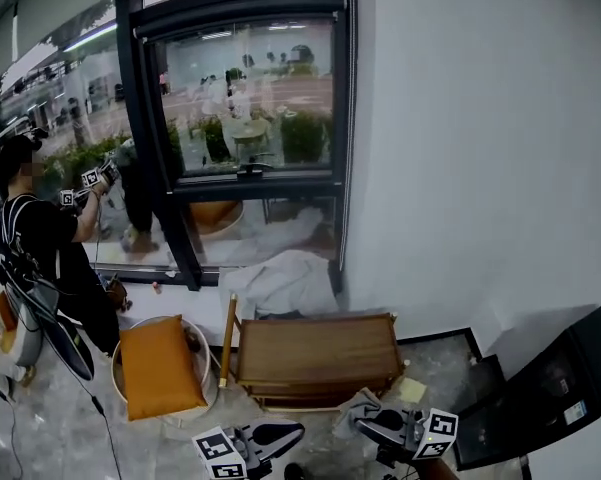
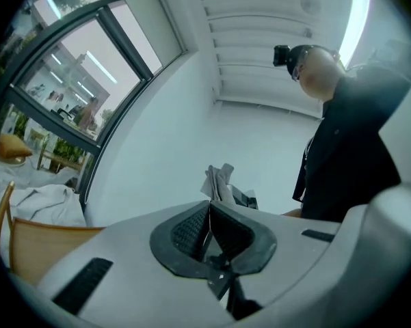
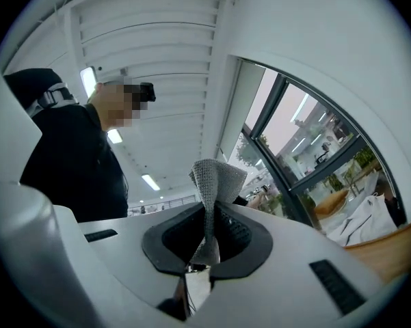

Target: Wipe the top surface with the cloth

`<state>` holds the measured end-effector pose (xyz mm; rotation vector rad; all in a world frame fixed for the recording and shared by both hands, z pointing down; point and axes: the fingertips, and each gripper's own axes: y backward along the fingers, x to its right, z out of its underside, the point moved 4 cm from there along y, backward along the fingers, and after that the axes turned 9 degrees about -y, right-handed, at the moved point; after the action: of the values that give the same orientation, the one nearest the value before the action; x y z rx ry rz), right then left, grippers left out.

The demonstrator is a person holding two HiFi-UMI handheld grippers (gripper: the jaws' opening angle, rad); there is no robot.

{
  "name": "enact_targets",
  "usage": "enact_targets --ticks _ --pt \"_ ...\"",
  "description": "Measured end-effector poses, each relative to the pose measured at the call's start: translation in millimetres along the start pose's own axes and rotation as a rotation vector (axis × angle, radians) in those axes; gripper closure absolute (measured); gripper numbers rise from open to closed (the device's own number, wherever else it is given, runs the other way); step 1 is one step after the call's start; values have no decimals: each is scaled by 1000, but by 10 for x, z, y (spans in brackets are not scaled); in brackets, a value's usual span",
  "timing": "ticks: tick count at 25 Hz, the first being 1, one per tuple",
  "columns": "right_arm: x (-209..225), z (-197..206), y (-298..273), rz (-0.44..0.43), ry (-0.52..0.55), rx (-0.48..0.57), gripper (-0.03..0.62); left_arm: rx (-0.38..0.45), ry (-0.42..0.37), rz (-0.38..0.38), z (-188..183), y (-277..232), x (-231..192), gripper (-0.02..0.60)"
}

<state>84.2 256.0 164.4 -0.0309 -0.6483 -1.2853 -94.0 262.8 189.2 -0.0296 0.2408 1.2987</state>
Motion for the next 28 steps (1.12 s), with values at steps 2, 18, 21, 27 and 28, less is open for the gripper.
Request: enact_targets --ticks 2,18,21,27,28 --pt "-170 138 63 -29 -1 -42 557 28 77 -16 74 2 216 569" --pt "-611 525 365 178 132 -184 558 210 361 127 281 13 903 569" --pt "-694 617 349 212 136 -167 559 153 307 77 364 172 839 569" --pt "-926 1039 -76 173 129 -203 559 35 250 67 593 623 840 569" --pt "-916 1126 -106 168 110 -197 559 20 266 67 692 690 804 569"
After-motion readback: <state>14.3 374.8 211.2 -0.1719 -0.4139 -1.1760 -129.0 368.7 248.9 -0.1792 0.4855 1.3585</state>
